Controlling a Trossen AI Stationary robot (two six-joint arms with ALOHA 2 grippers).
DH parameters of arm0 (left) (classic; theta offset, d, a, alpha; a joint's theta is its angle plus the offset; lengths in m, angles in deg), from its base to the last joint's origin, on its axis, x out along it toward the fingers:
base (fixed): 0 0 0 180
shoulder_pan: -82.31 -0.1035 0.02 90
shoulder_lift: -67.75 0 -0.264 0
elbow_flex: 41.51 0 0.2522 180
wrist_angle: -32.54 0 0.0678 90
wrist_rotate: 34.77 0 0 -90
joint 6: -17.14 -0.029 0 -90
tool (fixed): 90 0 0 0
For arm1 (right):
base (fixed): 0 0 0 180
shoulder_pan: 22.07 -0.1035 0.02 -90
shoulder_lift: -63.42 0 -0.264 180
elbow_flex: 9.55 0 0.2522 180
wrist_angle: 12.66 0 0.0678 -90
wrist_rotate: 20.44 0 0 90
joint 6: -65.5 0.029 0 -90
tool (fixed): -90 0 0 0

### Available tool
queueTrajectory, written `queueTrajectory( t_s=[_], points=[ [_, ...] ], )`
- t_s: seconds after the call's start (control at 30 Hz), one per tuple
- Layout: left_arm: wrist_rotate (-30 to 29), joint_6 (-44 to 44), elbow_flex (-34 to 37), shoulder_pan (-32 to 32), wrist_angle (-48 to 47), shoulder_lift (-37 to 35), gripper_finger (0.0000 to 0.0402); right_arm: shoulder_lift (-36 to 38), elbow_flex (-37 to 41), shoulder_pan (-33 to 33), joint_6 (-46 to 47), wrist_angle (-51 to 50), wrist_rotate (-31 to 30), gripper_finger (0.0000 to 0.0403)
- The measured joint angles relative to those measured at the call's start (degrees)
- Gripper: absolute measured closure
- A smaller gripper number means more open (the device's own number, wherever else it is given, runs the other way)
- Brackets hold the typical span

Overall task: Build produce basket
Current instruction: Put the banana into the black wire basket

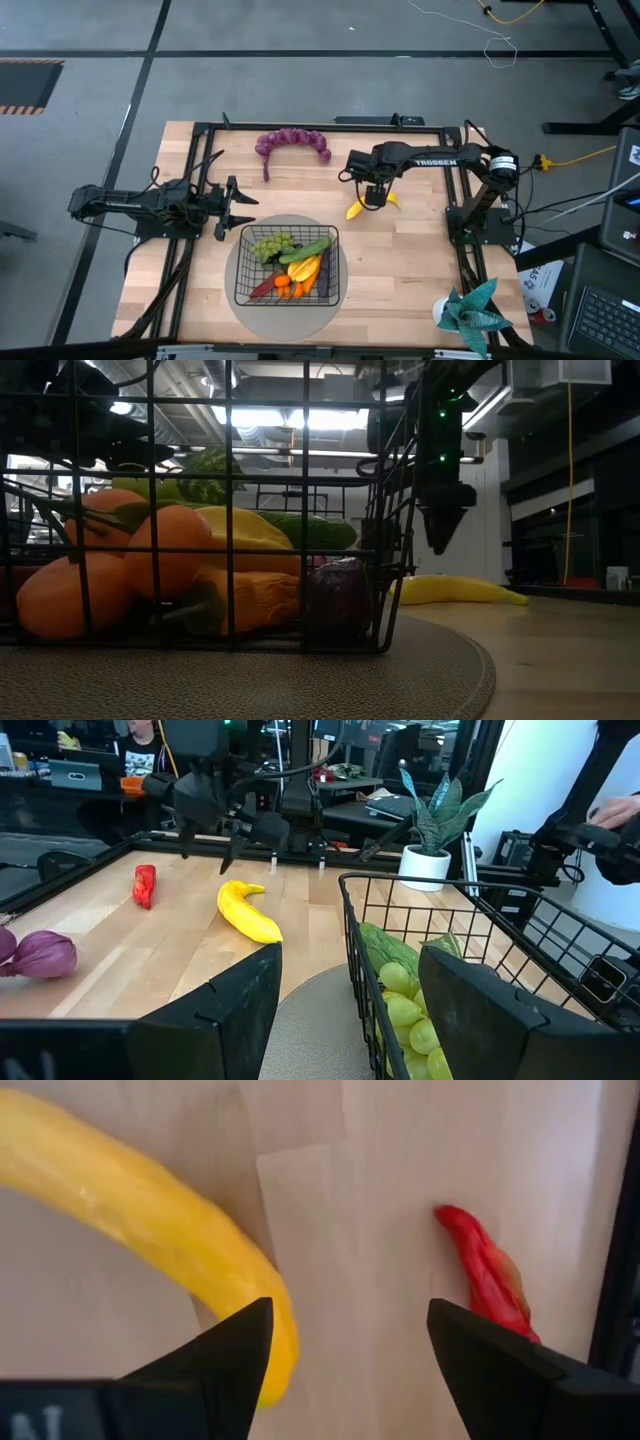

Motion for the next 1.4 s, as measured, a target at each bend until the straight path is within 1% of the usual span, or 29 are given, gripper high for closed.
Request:
queueTrajectory(
  t_s=[0.1, 0.2, 0.4, 0.63, 0.77, 0.87, 1.03, 1.27, 1.33, 1.4],
  points=[
    [0.0, 0.0, 0.0, 0.0, 0.02, -0.02, 0.017, 0.02, 0.0, 0.0, 2.4, 1.28, -0.01, 0.0135],
    [0.01, 0.0, 0.0, -0.02, 0.01, 0.0, 0.017, 0.04, 0.0, 0.09, 1.43, 3.07, 1.28, 0.0135],
    [0.02, 0.0, 0.0, 0.0, 0.01, 0.0, 0.017, 0.09, 2.26, 0.17, -10.12, 8.64, 10.33, 0.0135],
    [0.01, -0.02, 0.0, -0.02, 0.02, 0.0, 0.017, 0.09, 7.2, 0.15, -17.29, 10.73, 10.93, 0.0135],
    [0.0, 0.0, 0.0, 0.0, 0.02, -0.02, 0.017, 0.4, 9.9, 0.15, -17.54, 14.66, 10.83, 0.0135],
    [0.0, 0.0, 0.0, -0.02, 0.02, 0.0, 0.017, 0.48, 10.97, 0.17, -17.53, 15.54, 12.71, 0.0135],
    [0.0, -0.01, 0.01, -0.02, 0.02, 0.0, 0.017, -0.13, 11.62, 0.0, -17.08, 15.21, 13.58, 0.0135],
    [0.0, -0.01, 0.0, -0.01, 0.02, 0.0, 0.017, 0.02, 11.41, 0.04, -17.01, 15.59, 12.55, 0.0135],
    [0.0, -0.02, 0.0, -0.01, 0.02, 0.0, 0.017, 0.02, 11.41, 0.04, -16.97, 15.51, 13.98, 0.0135],
    [0.0, -0.01, 0.0, -0.01, 0.01, -0.01, 0.017, -0.2, 11.41, 0.04, -16.83, 15.85, 17.38, 0.0135]
  ],
)
